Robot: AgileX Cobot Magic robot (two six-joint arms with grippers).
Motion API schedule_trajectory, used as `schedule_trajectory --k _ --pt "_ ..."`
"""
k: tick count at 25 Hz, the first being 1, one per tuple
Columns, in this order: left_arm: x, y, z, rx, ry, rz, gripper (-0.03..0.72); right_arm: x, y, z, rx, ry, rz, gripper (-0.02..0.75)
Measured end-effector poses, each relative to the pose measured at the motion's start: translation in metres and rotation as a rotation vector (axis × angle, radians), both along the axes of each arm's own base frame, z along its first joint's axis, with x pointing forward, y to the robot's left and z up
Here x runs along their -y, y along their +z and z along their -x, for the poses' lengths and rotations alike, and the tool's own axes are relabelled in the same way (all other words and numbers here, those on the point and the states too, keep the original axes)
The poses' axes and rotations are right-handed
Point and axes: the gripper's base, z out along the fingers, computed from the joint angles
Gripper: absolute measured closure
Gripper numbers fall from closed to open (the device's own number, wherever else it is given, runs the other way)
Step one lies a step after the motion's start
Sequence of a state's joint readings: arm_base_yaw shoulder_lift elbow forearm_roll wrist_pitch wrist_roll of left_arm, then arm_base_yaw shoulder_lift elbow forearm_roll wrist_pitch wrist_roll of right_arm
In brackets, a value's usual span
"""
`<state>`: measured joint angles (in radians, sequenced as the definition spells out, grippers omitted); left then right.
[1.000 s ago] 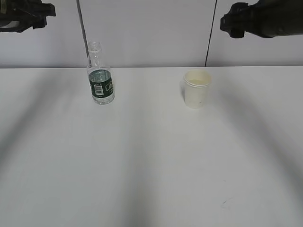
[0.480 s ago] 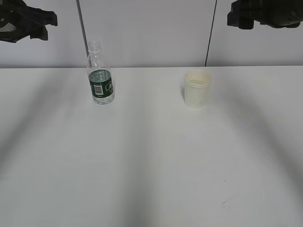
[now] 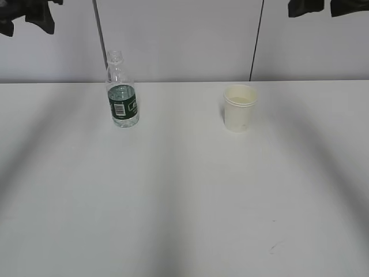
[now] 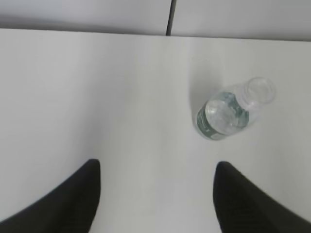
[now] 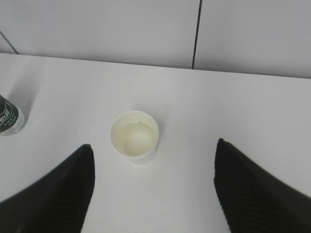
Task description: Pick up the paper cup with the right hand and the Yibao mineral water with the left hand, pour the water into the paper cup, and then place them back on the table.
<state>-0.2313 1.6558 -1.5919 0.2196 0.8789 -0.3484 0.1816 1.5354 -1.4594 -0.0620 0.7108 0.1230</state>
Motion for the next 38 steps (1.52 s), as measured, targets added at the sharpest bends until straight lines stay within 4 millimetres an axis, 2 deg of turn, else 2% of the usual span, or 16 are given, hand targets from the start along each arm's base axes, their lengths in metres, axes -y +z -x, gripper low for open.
schedule_trajectory --k 5,10,14,22,24,26,33,38 --pt "-0.001 0.013 0.003 -0.126 0.001 -0.028 0.239 0.0 0.014 -0.001 -0.166 -0.016 0.025 0.143" --pt "-0.002 0.015 0.005 -0.223 0.008 -0.056 0.239 -0.001 0.024 -0.003 -0.313 -0.028 0.024 0.143" --pt "-0.002 0.013 0.005 -0.244 0.008 -0.059 0.239 -0.004 0.025 -0.015 -0.317 -0.033 0.011 0.143" --pt "0.005 0.012 0.009 -0.265 -0.062 -0.007 0.239 -0.005 0.025 -0.011 -0.331 -0.028 -0.004 0.143" --pt "0.004 0.01 0.018 -0.28 -0.075 -0.005 0.239 -0.003 0.028 0.001 -0.332 -0.028 -0.004 0.143" --pt "0.0 0.007 0.035 -0.303 -0.075 -0.016 0.239 0.0 0.031 0.018 -0.333 -0.028 -0.004 0.143" --pt "-0.021 0.003 0.12 -0.326 -0.074 -0.033 0.239 0.016 0.03 0.101 -0.341 -0.028 -0.002 0.143" --pt "-0.036 0.007 0.176 -0.265 -0.071 -0.034 0.239 0.027 0.017 0.161 -0.333 -0.028 -0.004 0.143"
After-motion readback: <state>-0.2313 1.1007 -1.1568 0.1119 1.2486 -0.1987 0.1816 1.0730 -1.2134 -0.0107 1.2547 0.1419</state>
